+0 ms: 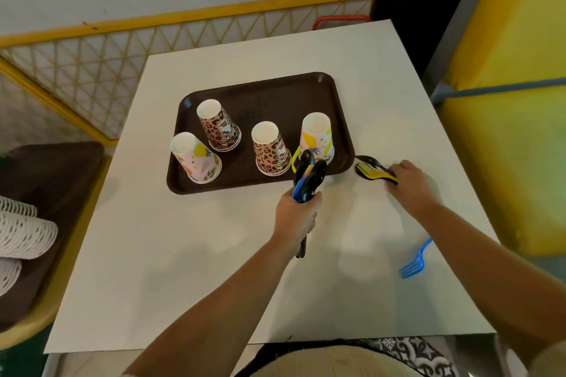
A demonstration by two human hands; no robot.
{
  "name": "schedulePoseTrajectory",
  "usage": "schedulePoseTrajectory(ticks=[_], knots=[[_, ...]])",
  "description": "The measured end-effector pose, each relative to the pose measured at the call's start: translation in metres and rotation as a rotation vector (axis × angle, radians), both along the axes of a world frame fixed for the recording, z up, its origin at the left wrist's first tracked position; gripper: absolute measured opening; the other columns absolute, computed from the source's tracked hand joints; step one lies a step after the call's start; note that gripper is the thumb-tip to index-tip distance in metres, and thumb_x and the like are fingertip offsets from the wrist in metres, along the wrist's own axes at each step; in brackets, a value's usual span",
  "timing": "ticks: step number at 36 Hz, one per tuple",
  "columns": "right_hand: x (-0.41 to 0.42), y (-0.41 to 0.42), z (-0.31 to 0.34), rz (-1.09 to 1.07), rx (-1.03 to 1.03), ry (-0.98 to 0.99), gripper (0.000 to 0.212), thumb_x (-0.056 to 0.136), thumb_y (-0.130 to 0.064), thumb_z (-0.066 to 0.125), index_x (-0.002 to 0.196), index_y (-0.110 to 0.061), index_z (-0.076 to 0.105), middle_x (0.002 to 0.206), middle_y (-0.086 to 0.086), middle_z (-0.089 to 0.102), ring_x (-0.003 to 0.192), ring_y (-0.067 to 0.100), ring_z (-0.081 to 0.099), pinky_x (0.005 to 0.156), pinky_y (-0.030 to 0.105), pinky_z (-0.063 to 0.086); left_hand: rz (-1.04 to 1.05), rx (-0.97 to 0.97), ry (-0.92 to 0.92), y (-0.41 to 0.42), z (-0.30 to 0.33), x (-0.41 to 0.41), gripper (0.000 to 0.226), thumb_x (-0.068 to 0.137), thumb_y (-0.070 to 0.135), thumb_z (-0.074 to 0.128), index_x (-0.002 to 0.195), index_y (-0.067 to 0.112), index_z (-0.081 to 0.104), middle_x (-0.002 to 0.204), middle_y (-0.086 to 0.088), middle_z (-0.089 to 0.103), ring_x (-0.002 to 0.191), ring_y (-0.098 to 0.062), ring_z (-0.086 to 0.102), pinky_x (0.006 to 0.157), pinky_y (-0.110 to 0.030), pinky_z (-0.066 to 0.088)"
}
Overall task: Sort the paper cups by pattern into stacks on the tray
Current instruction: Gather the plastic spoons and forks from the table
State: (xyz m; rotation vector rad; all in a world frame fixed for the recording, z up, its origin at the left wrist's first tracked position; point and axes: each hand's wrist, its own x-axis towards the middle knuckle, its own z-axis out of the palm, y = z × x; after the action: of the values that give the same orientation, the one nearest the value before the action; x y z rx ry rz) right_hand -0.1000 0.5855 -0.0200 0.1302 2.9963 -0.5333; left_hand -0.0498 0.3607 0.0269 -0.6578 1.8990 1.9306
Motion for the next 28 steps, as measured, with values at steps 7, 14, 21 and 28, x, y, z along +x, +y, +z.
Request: schedulePoseTrajectory(ticks=[7,14,21,28], knots=[[0.026,0.012,0.013,-0.068,0.009,-0.023,0.029,0.084,-0.014,0.059,0.108,0.0,0.054,0.083,0.024,0.055,0.096,0.039,0.051,0.072,0.041,0.04,-0.073,-0.007,-0.007,0.013,-0.004,-0.003,0.014,0.091,0.01,0.061,0.091,0.021,0.053,0.04,0.008,0.039,0.034,-0.006,0.032,0.041,-0.021,0.03],[0.063,0.049,0.037,0.05,-0.05,-0.147,0.029,0.088,-0.012,0.054,0.117,-0.011,0.055,0.112,0.012,0.057,0.102,0.03,0.056,0.078,0.032,0.039,-0.154,0.014,0.024,0.034,-0.004,-0.002,0.015,0.091,0.006,0.06,0.086,0.017,0.052,0.039,0.009,0.037,0.032,-0.005,0.031,0.037,-0.019,0.028],[0.104,0.054,0.037,0.21,-0.001,-0.307,0.05,0.079,-0.011,0.063,0.125,-0.026,0.053,0.138,-0.008,0.037,0.102,0.008,0.05,0.069,0.013,0.03,-0.254,0.006,0.069,0.054,-0.006,0.004,0.018,0.09,0.005,0.061,0.081,0.017,0.051,0.043,0.006,0.036,0.032,-0.006,0.031,0.036,-0.018,0.028],[0.136,0.042,0.024,0.09,0.008,-0.197,0.037,0.086,-0.03,0.061,0.122,-0.03,0.055,0.135,-0.009,0.04,0.098,0.018,0.058,0.08,0.025,0.04,-0.357,-0.02,0.1,0.067,-0.008,0.007,0.02,0.091,0.007,0.061,0.078,0.02,0.053,0.042,0.007,0.036,0.033,-0.006,0.031,0.037,-0.018,0.029]])
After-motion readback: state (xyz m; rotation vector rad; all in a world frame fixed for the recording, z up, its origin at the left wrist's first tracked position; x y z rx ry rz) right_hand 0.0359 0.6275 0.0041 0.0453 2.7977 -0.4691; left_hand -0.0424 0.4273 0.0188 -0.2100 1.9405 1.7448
